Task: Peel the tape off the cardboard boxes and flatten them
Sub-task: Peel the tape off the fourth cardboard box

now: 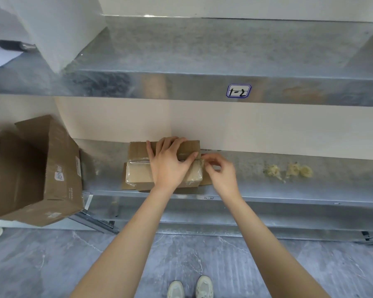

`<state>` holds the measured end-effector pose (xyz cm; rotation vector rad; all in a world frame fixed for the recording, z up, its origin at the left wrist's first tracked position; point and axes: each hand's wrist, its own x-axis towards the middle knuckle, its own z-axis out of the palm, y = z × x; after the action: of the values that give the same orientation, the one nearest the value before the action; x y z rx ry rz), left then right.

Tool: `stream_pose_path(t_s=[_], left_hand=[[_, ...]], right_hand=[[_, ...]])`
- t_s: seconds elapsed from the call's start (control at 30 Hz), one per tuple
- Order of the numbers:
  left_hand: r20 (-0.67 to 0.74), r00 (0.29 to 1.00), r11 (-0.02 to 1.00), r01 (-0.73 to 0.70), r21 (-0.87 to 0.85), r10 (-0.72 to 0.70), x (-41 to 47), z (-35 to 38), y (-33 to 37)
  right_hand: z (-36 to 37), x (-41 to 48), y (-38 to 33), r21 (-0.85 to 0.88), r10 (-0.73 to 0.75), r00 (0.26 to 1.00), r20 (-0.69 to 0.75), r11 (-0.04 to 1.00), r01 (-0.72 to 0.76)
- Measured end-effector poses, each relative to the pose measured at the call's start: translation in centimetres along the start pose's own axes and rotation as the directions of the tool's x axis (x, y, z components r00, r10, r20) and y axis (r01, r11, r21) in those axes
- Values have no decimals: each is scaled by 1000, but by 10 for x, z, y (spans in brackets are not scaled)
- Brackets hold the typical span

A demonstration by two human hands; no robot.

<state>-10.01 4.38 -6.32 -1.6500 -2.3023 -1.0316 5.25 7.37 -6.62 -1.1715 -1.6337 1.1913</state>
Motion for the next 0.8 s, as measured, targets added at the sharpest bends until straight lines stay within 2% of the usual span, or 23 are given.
stream_pose_path(t_s=[0.13,0.33,0.57,0.8], left_hand=[[2,1000,1000,7,-2,-7,2,1,-1],[10,1000,1000,7,6,-7,3,1,-1],[26,999,1000,23,-10,-23,6,2,-1],[39,999,1000,18,10,-18,7,4,-2]], right_hand=[[-4,-4,0,87,24,999,23,996,-26],[-1,-5,-7,54,-10,1000,-20,998,11],[-13,-19,-8,132,-15,999,46,991,9],[-16,-32,-4,252,22,1000,18,967,-26]])
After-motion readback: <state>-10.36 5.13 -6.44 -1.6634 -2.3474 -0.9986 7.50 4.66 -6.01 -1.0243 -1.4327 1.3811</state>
